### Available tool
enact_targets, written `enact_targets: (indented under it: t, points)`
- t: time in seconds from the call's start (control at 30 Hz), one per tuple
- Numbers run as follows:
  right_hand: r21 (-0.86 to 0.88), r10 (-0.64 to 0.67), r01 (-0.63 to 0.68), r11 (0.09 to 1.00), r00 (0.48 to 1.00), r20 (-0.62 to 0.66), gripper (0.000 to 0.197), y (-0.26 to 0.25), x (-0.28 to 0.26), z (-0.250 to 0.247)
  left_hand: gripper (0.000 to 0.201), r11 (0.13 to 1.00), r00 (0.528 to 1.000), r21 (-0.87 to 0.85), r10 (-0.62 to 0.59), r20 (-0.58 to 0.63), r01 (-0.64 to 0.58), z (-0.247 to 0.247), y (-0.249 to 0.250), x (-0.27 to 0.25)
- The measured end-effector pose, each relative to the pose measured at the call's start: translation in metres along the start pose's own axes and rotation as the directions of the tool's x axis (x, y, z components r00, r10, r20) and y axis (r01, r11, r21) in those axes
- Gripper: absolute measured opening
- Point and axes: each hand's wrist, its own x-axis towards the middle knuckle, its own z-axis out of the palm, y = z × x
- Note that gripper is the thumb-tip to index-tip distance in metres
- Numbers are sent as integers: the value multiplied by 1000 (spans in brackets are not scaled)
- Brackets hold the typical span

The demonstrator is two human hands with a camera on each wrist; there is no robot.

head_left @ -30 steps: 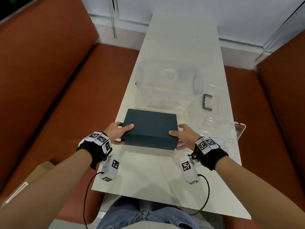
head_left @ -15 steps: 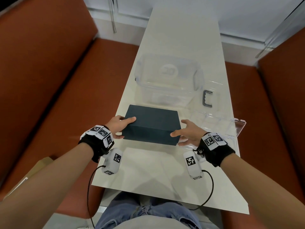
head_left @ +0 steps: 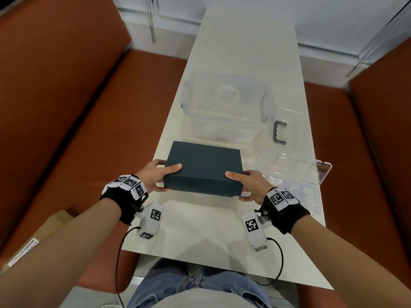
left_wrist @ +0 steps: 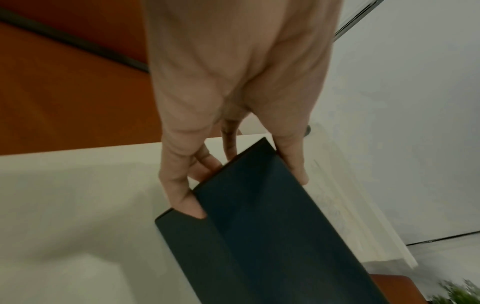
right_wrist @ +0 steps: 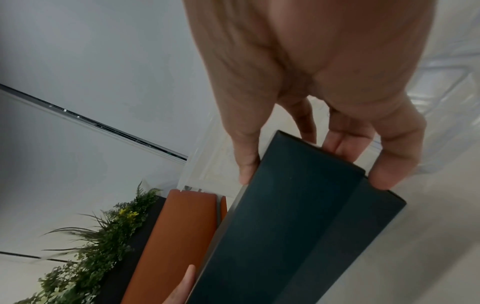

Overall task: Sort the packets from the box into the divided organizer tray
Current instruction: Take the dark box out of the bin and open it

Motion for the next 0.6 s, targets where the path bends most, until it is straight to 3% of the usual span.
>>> enact_targets:
  t: [0.17, 0.27, 0.37, 0.47, 0.6]
  points:
    - [45, -1, 0, 999, 1000, 31, 54, -14, -3, -4, 48, 993, 1000, 116, -6, 18, 4, -1, 21, -5]
    - [29, -6, 4, 1000, 996, 92, 59, -20, -6, -10, 51, 986, 999, 168, -25, 32, 20, -2, 33, -12]
    - [1, -3, 2, 1000, 990, 142, 55, -27, -11, -18, 53, 969, 995, 245, -59, 81, 38, -3, 49, -22]
    - [-17, -46, 49, 999, 990, 133, 44, -41, -13, -25, 37, 931, 992, 362, -74, 102, 32, 1, 70, -31]
    - [-100, -138, 146, 984, 987, 88, 40, -66, -13, -30, 66, 938, 996, 347, -38, 78, 9, 7, 98, -33]
